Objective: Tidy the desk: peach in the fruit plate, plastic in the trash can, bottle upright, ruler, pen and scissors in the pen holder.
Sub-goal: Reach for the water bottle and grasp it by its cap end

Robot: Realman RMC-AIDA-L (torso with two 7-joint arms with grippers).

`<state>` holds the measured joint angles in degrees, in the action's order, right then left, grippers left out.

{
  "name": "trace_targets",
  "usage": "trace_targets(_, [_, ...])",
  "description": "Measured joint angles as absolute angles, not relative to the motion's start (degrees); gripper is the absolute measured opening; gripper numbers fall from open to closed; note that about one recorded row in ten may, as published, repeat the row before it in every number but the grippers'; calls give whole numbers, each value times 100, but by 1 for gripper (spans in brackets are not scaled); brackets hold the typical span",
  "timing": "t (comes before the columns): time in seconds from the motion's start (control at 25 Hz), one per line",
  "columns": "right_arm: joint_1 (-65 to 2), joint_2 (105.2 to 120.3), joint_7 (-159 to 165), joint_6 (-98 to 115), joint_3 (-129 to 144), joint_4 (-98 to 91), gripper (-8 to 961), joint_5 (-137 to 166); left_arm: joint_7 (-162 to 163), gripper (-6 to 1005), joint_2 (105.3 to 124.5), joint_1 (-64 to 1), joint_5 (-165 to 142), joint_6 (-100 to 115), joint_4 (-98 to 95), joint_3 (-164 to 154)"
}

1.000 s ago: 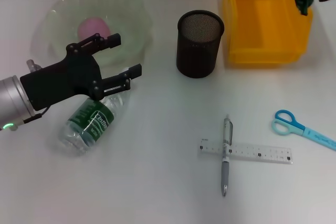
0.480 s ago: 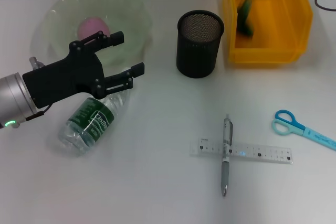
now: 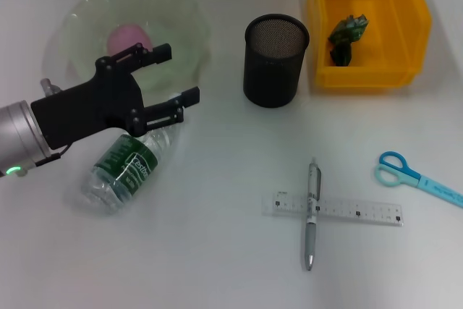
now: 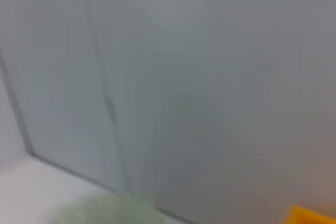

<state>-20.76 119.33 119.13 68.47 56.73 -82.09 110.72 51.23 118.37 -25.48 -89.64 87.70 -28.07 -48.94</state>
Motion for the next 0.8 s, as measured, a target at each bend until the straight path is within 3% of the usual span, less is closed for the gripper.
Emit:
trace_targets(0.16, [-913,11942,11155,7434,5694,-8737,651,9347,5596,812,11822,-2544,-8936,8928,-2921,-4807])
trace_targets(0.32, [-131,11955,9948,8405,5451,-7872,759,8453,7347,812,11826,-2564,-9249,9283,-4074,-5282])
trace_targets(0.4, [-59,11954,9586,8718,5241,-7336,827,8358,7953,813,11861,-2534,-9289,9391,-4666,-5565])
trace_targets(0.64, [-110,11921,8835,9385,4717,-6075,826,8368,9843,813,11873,-2402,-9799,8664,-6048,-6382])
trace_targets(0.8, [-110,11914,8518,9489,4571,-5633,827,8400,12454,813,11868,-2089,-11630,7133,-7953,-8023])
